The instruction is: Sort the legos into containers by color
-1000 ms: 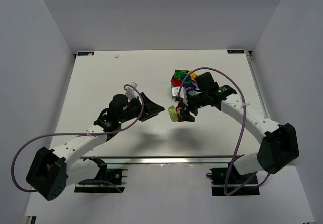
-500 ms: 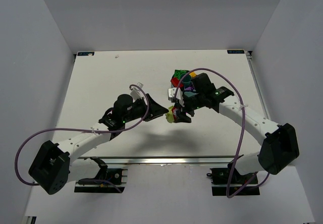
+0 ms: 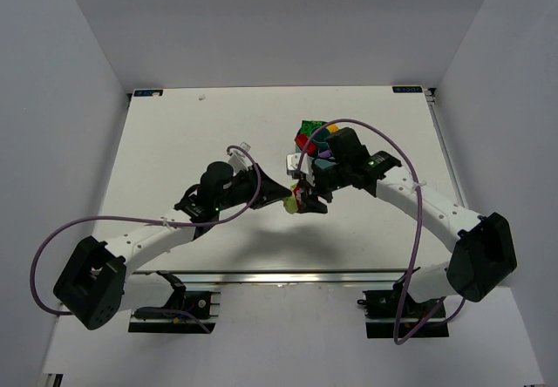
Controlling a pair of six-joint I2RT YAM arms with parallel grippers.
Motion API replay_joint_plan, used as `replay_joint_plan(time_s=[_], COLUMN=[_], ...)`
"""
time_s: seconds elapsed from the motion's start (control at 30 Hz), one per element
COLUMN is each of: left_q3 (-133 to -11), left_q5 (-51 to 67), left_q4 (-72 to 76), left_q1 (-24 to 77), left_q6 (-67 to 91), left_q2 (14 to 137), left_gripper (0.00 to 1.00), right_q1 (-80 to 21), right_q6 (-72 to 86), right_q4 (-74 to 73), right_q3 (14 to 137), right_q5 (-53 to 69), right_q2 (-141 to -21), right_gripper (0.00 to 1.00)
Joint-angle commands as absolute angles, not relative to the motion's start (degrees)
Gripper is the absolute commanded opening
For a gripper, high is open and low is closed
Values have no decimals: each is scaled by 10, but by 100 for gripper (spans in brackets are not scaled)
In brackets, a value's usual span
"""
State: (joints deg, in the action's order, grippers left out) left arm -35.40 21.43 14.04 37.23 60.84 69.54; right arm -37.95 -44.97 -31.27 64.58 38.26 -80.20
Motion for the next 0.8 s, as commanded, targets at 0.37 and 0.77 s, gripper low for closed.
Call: replay_joint_plan(time_s=[0.37,0.77], left_q3=[-368,-385], left_q5=[235,249], left_q4=[142,70], left_q1=[375,316], left_q6=[589,547], left_q2=[670,619], left_gripper=[0,0], right_q1=[-376,-344], right_q6=[-457,-464], right_q4=[-277,-279], right_q3=[611,584], right_q5=[345,339], right_q2=[-782,-752], right_gripper=[0,0])
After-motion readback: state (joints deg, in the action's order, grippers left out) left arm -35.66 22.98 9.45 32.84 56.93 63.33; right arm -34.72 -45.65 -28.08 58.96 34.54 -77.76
